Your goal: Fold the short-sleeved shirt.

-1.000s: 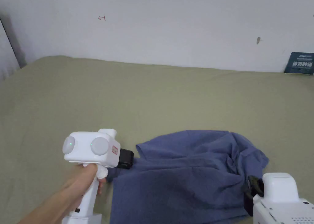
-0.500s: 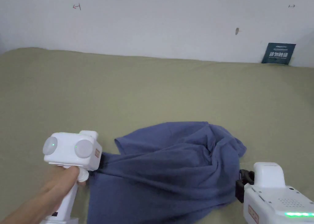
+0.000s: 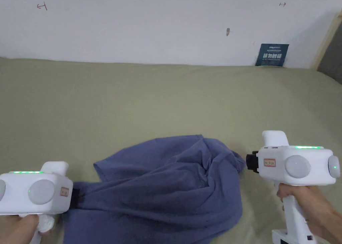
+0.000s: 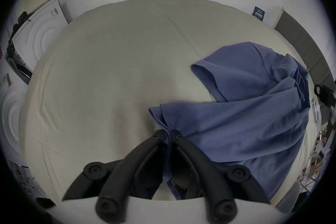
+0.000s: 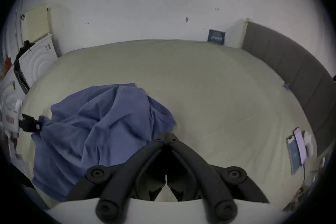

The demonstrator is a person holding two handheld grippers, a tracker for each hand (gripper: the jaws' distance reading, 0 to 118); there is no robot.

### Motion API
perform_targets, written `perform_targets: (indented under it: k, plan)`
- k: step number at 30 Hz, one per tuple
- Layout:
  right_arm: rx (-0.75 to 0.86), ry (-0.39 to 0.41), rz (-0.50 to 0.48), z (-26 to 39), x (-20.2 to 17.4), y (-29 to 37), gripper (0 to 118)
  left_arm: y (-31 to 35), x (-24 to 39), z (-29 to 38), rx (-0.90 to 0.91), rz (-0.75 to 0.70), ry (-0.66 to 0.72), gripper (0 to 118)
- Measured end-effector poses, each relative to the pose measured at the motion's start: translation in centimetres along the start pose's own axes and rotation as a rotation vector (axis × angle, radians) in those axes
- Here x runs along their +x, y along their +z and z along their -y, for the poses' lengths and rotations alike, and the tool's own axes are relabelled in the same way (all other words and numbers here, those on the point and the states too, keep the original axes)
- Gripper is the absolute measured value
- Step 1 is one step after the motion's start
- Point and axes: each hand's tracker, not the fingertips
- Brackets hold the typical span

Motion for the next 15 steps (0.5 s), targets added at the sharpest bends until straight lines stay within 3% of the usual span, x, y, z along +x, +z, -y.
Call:
perform_targets:
  k: [2,4,6,10,11,12,14,15]
  plan:
    - [-0.011,-0.007,-0.003,-0.7,0.2,-1.5,118,-0.5,-0.2,-0.1,-0.001,0.010,0.000,6]
    - [-0.081,-0.031,0.005,-0.3,0.2,-2.7,113,-0.6,-0.3,-0.2,0.001,0.014,-0.002,6]
    - [-0.074,0.012,0.088,0.3,0.5,-4.1,105,-0.8,-0.4,-0.2,0.004,0.018,-0.003,6]
    - [-0.125,0.004,0.118,0.5,0.7,-8.1,102,-1.3,-0.7,-0.3,0.005,0.029,-0.003,6]
    - [-0.139,0.001,0.110,0.5,0.6,-8.6,91,-1.5,-0.8,-0.3,0.004,0.032,0.002,6]
    - [-0.148,0.004,0.095,0.9,0.5,-8.8,73,-1.5,-0.8,-0.3,0.005,0.035,0.006,6]
    - [-0.112,0.002,0.113,1.0,-0.1,-8.0,63,-1.5,-0.8,-0.3,0.006,0.037,0.008,6]
    - [-0.097,-0.015,0.049,0.9,-0.5,-7.5,32,-1.4,-0.8,-0.3,0.006,0.037,0.007,6]
